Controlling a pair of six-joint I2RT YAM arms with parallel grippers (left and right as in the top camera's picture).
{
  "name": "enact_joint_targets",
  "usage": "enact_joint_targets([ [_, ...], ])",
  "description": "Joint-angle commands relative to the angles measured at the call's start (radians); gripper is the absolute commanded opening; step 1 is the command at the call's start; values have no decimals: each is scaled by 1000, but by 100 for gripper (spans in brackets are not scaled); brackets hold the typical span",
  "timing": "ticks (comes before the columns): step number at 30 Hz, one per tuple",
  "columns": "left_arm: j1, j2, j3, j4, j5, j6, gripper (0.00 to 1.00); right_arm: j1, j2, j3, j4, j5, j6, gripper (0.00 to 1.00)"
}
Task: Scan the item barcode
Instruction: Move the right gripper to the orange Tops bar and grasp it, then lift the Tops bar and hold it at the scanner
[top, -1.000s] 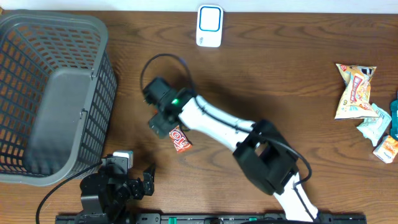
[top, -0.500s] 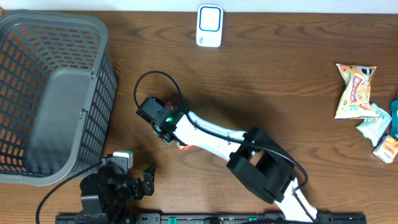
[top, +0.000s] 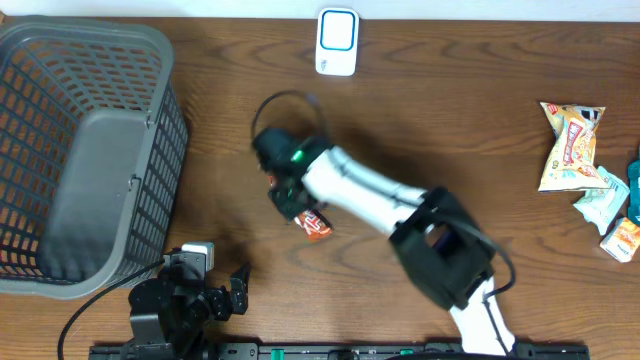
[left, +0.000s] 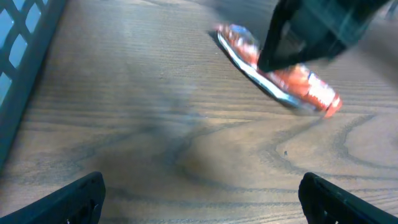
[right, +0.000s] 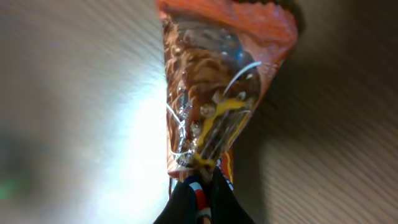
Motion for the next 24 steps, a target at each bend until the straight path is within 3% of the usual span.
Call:
enact_joint_targets([
  [1,-3,-1,1,-2,-10,6,99,-138,-74,38,-27,-640,-185,1],
  [4,-3,-1,1,-2,-10,6,99,-259,-72,34,-124,-978,-366,1],
  [6,-3,-1,1,-2,-10,6,99,-314,-72,29,-171,-1080,-419,1],
  [12,-3,-1,1,-2,-10,6,99,-403,-72,29,-277,-1339,-437,2],
  [24,-3,-1,1,-2,-10,6,99,-412,-72,29,-414,-1339,42,1],
])
